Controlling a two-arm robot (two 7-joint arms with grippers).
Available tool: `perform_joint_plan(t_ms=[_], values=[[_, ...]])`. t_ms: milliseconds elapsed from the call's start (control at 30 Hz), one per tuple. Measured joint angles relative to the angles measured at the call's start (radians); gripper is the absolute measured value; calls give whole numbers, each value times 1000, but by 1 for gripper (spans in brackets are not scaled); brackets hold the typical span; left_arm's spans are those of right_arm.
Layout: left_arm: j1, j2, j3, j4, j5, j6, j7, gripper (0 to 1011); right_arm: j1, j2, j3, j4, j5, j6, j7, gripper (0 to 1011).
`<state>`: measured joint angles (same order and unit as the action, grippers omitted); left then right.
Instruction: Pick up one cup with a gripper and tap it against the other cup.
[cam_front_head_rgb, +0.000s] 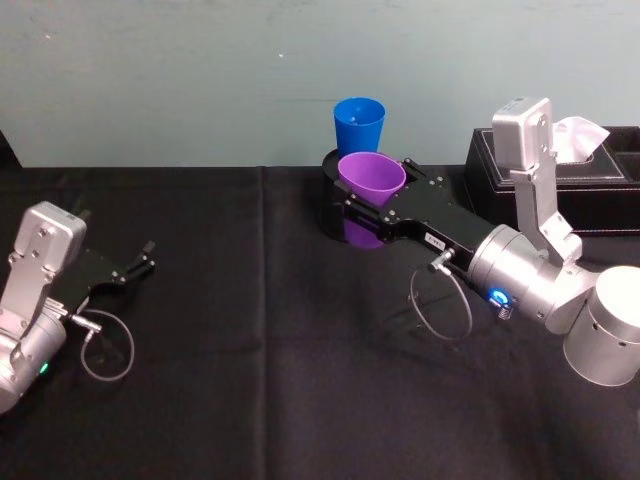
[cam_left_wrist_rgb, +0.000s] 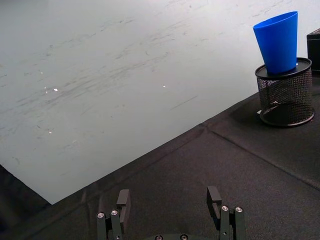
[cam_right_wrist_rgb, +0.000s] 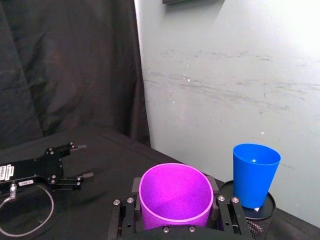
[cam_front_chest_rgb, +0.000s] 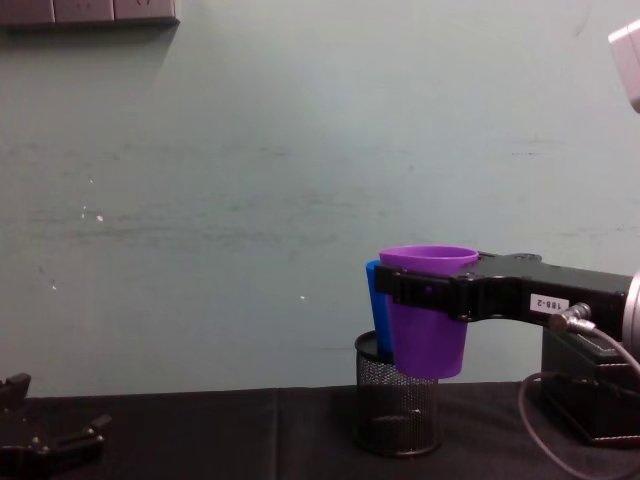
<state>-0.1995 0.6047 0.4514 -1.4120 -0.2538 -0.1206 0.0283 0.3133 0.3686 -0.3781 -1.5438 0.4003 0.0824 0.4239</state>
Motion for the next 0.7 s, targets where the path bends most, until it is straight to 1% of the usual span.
perform_joint_plan(t_ms=[700], values=[[0, 0, 0, 0, 0, 0, 0, 1000, 0, 0, 0, 0, 0, 0, 1, 743]])
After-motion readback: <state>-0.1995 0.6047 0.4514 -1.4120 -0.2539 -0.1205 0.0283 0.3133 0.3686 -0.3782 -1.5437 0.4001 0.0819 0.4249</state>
